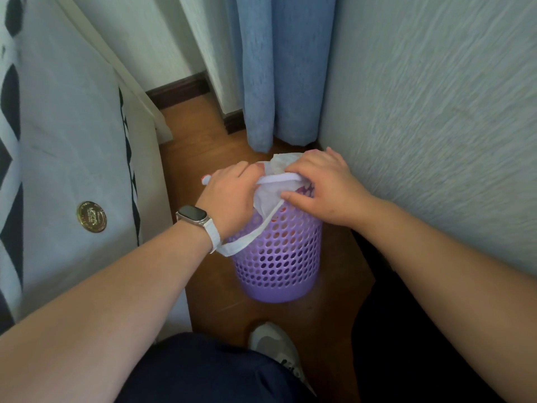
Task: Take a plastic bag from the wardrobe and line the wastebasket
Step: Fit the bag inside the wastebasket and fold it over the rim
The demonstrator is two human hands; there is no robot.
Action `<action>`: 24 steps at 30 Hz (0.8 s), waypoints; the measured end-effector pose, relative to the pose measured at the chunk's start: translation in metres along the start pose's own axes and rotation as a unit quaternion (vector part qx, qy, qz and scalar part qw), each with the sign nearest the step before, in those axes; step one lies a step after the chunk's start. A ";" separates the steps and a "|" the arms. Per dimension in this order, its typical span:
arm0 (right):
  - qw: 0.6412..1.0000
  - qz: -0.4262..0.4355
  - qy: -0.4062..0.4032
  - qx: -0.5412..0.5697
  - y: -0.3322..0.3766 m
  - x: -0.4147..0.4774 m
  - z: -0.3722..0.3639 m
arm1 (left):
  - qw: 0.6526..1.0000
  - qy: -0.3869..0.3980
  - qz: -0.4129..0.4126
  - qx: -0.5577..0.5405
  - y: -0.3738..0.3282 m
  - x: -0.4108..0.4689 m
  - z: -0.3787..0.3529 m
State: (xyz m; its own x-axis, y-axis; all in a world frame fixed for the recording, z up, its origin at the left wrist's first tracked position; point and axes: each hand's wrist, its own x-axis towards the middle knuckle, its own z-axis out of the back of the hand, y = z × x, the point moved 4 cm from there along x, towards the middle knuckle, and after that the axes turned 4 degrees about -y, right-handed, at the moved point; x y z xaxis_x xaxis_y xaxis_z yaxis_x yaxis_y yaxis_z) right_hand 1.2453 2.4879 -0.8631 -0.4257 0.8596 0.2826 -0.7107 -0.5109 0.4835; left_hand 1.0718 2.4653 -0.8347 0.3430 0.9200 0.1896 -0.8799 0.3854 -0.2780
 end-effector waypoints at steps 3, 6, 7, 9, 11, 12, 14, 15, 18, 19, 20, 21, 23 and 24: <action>1.000 -0.016 -0.003 0.008 -0.006 0.004 0.000 | 1.000 -0.025 0.007 0.001 0.004 -0.001 0.000; 0.999 -0.022 -0.008 0.043 -0.004 0.006 -0.003 | 0.999 -0.041 0.002 0.000 0.007 -0.002 -0.001; 0.998 -0.027 -0.007 0.053 -0.002 0.005 -0.004 | 0.999 -0.043 0.002 -0.008 0.007 -0.002 0.000; 0.997 -0.035 -0.001 0.071 0.001 0.004 -0.008 | 0.999 -0.041 -0.001 -0.030 0.007 -0.002 0.000; 0.997 -0.034 -0.004 0.074 0.005 0.004 -0.011 | 0.998 -0.035 -0.027 -0.035 0.001 0.000 0.001; 0.997 -0.033 -0.006 0.074 0.007 0.004 -0.013 | 0.998 -0.030 -0.043 -0.027 -0.004 0.001 0.001; 0.997 -0.023 -0.019 0.070 0.012 0.004 -0.014 | 0.997 -0.023 -0.068 -0.006 -0.010 0.001 0.001; 0.997 -0.015 -0.029 0.069 0.015 0.004 -0.013 | 0.997 -0.020 -0.076 0.002 -0.012 0.001 0.001; 0.996 -0.009 -0.053 0.077 0.020 0.003 -0.011 | 0.997 -0.011 -0.070 0.013 -0.013 0.002 0.001; 0.996 -0.007 -0.052 0.076 0.020 0.003 -0.010 | 0.998 -0.009 -0.061 0.013 -0.013 0.003 0.001; 0.997 -0.004 -0.048 0.066 0.019 0.003 -0.010 | 0.999 -0.009 -0.051 0.011 -0.012 0.003 0.001; 0.998 0.001 -0.040 0.048 0.018 0.003 -0.009 | 0.999 -0.011 -0.039 0.008 -0.011 0.003 0.000; 1.000 -0.003 -0.018 0.016 0.010 0.004 -0.005 | 1.000 -0.014 -0.013 0.007 -0.005 0.002 0.001; 1.000 -0.012 -0.009 0.013 0.004 0.004 -0.003 | 1.000 -0.013 0.001 0.007 -0.002 0.001 0.000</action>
State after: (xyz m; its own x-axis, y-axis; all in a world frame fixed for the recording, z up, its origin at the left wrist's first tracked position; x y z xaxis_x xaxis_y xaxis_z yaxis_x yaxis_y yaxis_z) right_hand 1.2391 2.4893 -0.8620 -0.3984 0.8716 0.2857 -0.7056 -0.4903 0.5116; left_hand 1.0738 2.4658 -0.8334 0.3330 0.9185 0.2131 -0.8853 0.3824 -0.2645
